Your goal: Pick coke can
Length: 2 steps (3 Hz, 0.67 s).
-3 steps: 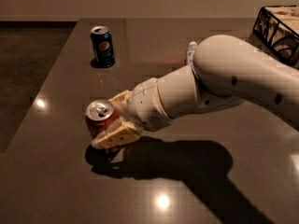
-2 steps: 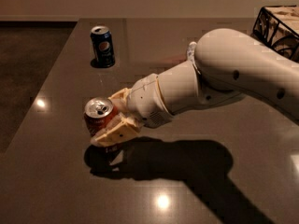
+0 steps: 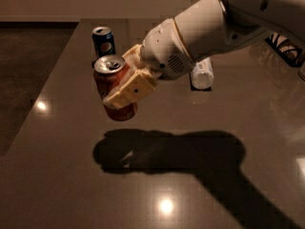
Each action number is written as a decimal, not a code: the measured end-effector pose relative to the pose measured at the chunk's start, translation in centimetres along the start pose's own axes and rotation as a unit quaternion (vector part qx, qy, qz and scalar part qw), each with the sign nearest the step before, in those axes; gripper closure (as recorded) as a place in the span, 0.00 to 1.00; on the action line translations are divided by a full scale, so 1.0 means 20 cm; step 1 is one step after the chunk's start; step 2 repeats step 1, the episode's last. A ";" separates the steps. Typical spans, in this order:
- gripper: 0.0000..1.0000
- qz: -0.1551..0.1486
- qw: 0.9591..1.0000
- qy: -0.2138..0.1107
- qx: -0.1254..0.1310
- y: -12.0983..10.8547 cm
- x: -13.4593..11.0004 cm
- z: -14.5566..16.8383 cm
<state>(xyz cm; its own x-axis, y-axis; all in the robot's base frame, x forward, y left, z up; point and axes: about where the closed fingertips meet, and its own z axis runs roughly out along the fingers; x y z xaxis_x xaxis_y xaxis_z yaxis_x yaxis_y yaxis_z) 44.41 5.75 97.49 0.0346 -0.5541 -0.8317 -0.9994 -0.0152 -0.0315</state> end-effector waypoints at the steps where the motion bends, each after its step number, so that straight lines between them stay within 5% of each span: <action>1: 1.00 -0.004 1.000 -0.001 0.000 0.01 -0.02 0.00; 2: 1.00 -0.004 1.000 -0.001 0.000 0.01 -0.02 0.00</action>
Offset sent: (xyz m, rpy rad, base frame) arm 0.0000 0.0000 0.0000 0.0000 0.0000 0.0000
